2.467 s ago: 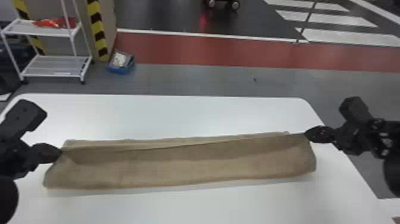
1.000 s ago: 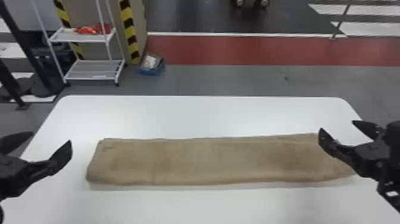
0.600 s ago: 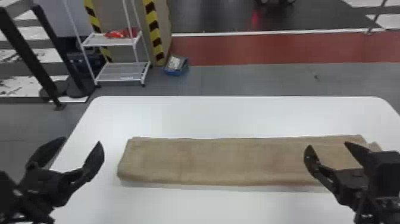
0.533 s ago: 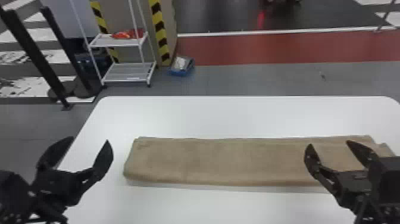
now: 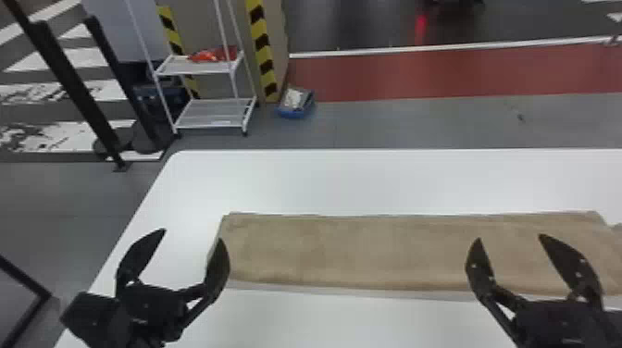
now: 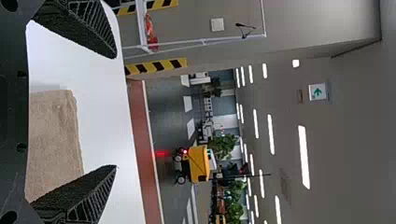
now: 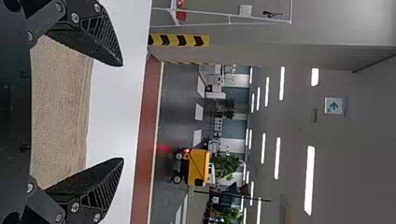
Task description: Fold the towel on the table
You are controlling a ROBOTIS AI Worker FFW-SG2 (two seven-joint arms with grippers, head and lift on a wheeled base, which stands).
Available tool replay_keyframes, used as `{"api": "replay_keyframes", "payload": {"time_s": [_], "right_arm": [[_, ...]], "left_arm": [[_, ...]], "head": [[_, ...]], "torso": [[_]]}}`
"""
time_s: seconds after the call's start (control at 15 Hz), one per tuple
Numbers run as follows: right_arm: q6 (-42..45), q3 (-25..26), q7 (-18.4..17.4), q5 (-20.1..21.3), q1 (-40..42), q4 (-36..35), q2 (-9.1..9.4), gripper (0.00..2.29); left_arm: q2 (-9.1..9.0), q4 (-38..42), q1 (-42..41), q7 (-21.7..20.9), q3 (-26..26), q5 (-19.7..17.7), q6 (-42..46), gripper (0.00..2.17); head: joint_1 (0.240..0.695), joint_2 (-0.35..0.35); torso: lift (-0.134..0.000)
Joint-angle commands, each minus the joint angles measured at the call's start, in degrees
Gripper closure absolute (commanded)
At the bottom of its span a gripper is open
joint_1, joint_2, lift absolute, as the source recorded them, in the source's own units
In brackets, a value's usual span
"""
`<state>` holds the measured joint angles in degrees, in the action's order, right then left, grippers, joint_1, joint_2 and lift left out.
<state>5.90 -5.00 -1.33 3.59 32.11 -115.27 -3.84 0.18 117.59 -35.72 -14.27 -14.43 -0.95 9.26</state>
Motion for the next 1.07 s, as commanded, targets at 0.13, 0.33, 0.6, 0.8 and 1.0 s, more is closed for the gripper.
{"api": "replay_keyframes", "payload": {"time_s": [0.13,0.33,0.6,0.8,1.0], "right_arm": [[1.2,0.6,0.0,-2.0,0.9,0.0,-1.17,0.18],[2.0,0.9,0.0,-2.4,1.3,-0.1,-1.17,0.18],[2.7,1.1,0.0,-2.8,1.8,-0.3,-1.44,0.18],[2.7,1.6,0.0,-3.9,1.8,-0.2,-1.79,0.18],[2.7,1.6,0.0,-4.2,1.7,-0.2,-1.87,0.19]], "left_arm": [[-0.32,-0.2,-1.3,-1.2,-2.0,-0.2,-1.1,0.03],[-0.32,-0.2,-1.9,-1.3,-2.4,-0.6,-0.8,0.03],[-0.32,-0.7,-1.9,-1.3,-3.0,-0.9,-0.4,0.03],[-0.32,-0.7,-1.9,-1.3,-3.2,-1.1,-0.4,0.03],[-0.32,-0.6,-1.9,-0.8,-3.1,-1.2,-0.4,0.03]], "head": [[0.695,0.171],[0.695,0.177],[0.695,0.186],[0.695,0.185],[0.695,0.181]], "torso": [[-0.119],[-0.119],[-0.119],[-0.119],[-0.119]]}}
